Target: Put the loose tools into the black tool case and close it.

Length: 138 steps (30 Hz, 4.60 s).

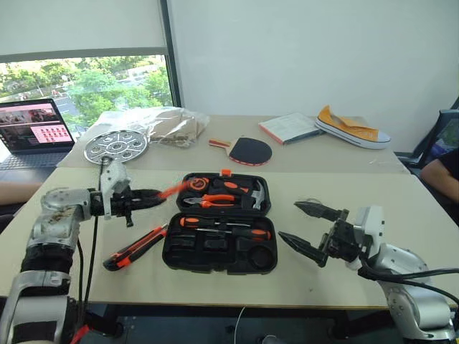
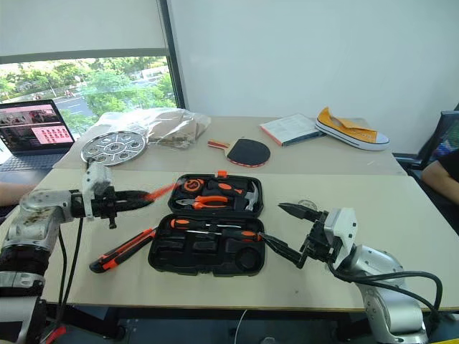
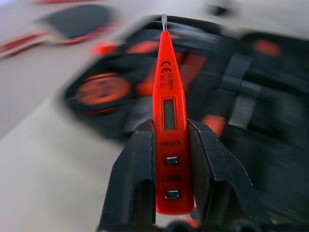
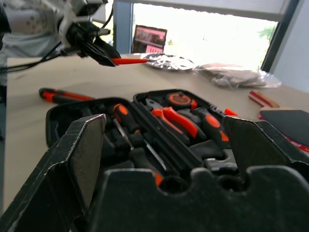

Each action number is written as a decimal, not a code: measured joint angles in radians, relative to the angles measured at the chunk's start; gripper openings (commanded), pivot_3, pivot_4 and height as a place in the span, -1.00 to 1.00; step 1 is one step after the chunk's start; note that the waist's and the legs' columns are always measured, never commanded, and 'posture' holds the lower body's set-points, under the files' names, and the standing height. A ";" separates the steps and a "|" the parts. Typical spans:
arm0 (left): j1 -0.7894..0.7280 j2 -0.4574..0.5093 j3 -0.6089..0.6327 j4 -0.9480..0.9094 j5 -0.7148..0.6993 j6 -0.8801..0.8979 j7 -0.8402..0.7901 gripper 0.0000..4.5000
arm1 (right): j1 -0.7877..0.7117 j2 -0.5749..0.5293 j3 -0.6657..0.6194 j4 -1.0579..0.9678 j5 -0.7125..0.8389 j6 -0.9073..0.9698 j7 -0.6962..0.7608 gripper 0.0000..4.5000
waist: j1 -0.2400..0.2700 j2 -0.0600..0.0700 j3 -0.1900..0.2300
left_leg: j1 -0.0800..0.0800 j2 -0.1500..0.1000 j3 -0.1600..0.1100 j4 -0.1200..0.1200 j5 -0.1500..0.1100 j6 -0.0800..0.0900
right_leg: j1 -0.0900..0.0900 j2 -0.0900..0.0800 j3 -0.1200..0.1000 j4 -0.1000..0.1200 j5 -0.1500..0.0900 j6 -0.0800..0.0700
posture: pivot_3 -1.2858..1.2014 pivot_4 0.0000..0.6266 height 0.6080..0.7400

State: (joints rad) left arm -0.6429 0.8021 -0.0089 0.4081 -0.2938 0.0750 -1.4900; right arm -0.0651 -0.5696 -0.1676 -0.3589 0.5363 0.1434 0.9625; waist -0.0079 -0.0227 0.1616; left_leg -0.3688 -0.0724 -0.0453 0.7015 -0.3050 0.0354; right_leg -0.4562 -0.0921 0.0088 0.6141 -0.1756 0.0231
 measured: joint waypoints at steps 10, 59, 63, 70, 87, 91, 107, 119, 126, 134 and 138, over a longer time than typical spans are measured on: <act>0.013 -0.064 -0.220 -0.108 0.199 -0.037 0.057 -0.77 | 0.023 -0.012 0.016 -0.026 0.019 0.012 0.017 1.00 | -0.003 0.000 0.000 | 0.000 0.000 0.001 0.003 -0.004 0.007 | 0.000 0.002 0.002 0.003 0.000 0.000 | 0.03 -0.52 1.00; 0.021 -0.100 -0.120 -0.108 0.090 0.041 0.128 -0.98 | 0.051 -0.028 0.040 -0.038 0.019 0.018 0.015 1.00 | 0.000 0.000 0.000 | 0.014 0.001 0.007 0.008 -0.009 0.015 | 0.016 0.001 0.003 -0.001 -0.001 0.004 | 0.03 -0.52 1.00; 0.022 -0.108 -0.125 -0.108 0.098 0.055 0.152 -0.98 | 0.051 -0.028 0.040 -0.027 0.019 0.018 0.017 1.00 | 0.000 0.000 0.000 | 0.015 0.002 0.007 0.008 -0.009 0.015 | 0.016 0.001 0.004 -0.001 -0.001 0.004 | 0.03 -0.52 1.00; 0.067 -0.109 -0.166 -0.134 0.137 0.057 0.166 -0.98 | 0.052 -0.028 0.040 -0.023 0.019 0.018 0.015 1.00 | -0.001 0.000 0.000 | 0.015 0.002 0.007 0.008 -0.009 0.015 | 0.016 0.001 0.004 -0.001 -0.001 0.004 | 0.03 -0.52 1.00; 0.102 -0.102 -0.182 -0.179 0.163 0.045 0.158 -0.98 | 0.070 -0.014 0.043 -0.020 0.016 0.017 0.001 1.00 | 0.003 0.000 0.000 | 0.015 0.002 0.007 0.008 -0.009 0.015 | 0.017 0.001 0.004 -0.001 -0.001 0.004 | 0.03 -0.52 1.00; 0.107 -0.100 -0.192 -0.180 0.169 0.037 0.146 -0.98 | 0.070 -0.010 0.045 -0.012 0.014 0.016 -0.003 1.00 | 0.005 0.000 0.000 | 0.015 0.001 0.007 0.008 -0.009 0.015 | 0.017 0.000 0.004 -0.001 -0.001 0.005 | 0.03 -0.52 1.00; 0.361 -0.094 0.141 -0.286 -0.090 0.021 0.198 -0.34 | 0.097 -0.007 0.035 -0.002 0.000 -0.014 0.019 1.00 | -0.009 0.001 0.001 | 0.015 0.002 0.006 0.004 -0.010 0.013 | 0.014 0.000 0.005 -0.002 -0.001 0.005 | 0.03 -0.52 1.00; 0.916 -0.087 0.700 -0.195 -0.140 -0.079 0.443 0.98 | 0.121 -0.006 0.040 -0.032 0.018 -0.049 0.058 1.00 | 0.003 0.000 0.001 | 0.017 0.002 0.006 0.000 -0.011 0.013 | 0.016 -0.001 0.003 -0.005 -0.001 0.005 | 0.03 -0.52 1.00; 0.960 -0.088 0.733 -0.195 -0.186 -0.069 0.429 0.98 | 0.132 -0.010 0.048 -0.074 0.034 -0.044 0.062 1.00 | 0.029 -0.002 0.000 | 0.017 0.002 0.004 0.002 -0.011 0.013 | 0.019 -0.002 -0.001 -0.005 -0.002 0.005 | 0.03 -0.52 1.00; 0.722 0.004 0.461 -0.416 -0.166 0.126 0.484 0.98 | 0.123 -0.018 0.059 -0.083 0.035 -0.044 0.061 1.00 | 0.016 -0.001 0.000 | 0.017 0.002 0.003 0.000 -0.010 0.011 | 0.017 0.000 0.000 -0.004 -0.001 0.004 | 0.03 -0.52 1.00; 0.623 0.030 0.298 -0.399 -0.081 0.190 0.497 0.98 | 0.122 -0.020 0.063 -0.082 0.032 -0.044 0.059 1.00 | -0.003 -0.001 0.000 | 0.018 0.002 0.004 -0.005 -0.009 0.008 | 0.015 0.000 0.001 -0.004 -0.001 0.004 | 0.03 -0.52 1.00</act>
State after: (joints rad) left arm -0.0202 0.8323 0.2896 0.0094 -0.3744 0.2655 -0.9934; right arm 0.0564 -0.5893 -0.1050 -0.4413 0.5686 0.0990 1.0213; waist -0.0104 -0.0235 0.1618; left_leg -0.3513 -0.0707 -0.0412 0.6968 -0.3137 0.0439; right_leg -0.4413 -0.0917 0.0100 0.6103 -0.1767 0.0267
